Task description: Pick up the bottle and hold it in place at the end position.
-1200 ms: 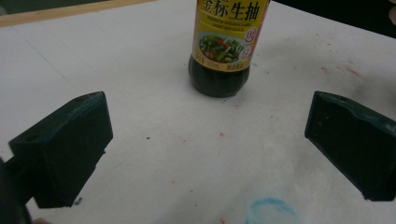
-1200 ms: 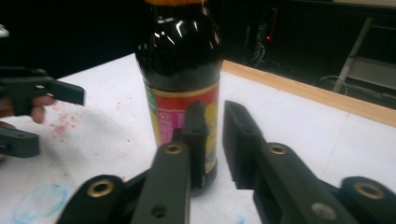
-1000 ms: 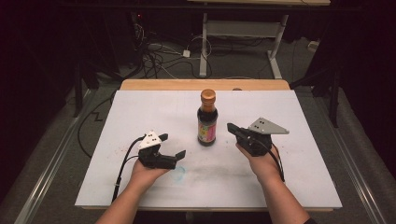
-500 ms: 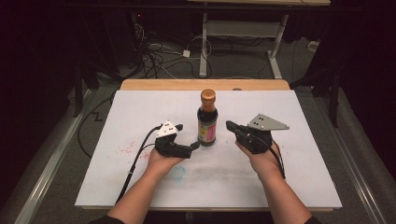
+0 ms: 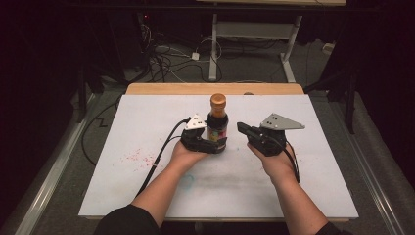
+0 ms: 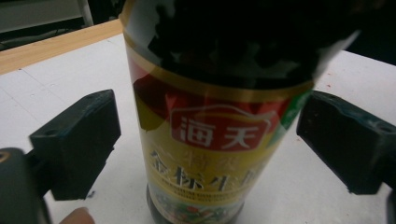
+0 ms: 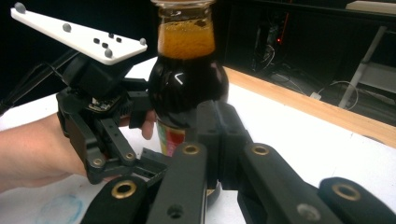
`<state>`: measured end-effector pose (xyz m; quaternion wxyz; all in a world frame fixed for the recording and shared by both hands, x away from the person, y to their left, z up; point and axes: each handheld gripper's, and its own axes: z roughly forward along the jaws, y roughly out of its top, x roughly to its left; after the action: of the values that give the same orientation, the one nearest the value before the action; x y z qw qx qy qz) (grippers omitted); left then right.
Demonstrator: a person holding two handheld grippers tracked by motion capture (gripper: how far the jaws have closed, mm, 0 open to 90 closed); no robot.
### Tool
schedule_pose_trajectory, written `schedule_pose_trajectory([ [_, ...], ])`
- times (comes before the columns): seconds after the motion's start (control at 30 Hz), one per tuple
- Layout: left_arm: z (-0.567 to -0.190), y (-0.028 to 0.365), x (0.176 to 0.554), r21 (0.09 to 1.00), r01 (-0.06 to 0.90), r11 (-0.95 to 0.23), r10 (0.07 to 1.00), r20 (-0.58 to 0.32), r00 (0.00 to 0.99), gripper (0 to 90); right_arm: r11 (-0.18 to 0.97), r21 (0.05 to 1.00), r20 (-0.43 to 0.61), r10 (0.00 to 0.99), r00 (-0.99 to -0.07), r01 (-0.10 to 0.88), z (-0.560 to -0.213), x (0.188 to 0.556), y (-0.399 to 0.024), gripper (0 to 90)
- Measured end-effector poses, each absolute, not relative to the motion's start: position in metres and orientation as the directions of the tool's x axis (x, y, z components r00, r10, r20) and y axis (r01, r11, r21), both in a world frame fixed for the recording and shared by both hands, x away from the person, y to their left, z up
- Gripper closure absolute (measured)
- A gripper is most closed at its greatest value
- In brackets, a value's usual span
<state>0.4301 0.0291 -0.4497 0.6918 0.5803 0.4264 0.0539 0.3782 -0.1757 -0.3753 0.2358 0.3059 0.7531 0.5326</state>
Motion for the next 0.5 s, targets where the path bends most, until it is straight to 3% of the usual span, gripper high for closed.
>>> schedule_pose_trajectory([
  [0.5, -0.4466, 0.0311, 0.4291, 0.853, 0.401, 0.334, 0.552, -0.522, 0.65, 26.1, 0.221, 0.952, -0.009, 0.712, -0.702, 0.211, -0.3688, 0.385, -0.1723, 90.0],
])
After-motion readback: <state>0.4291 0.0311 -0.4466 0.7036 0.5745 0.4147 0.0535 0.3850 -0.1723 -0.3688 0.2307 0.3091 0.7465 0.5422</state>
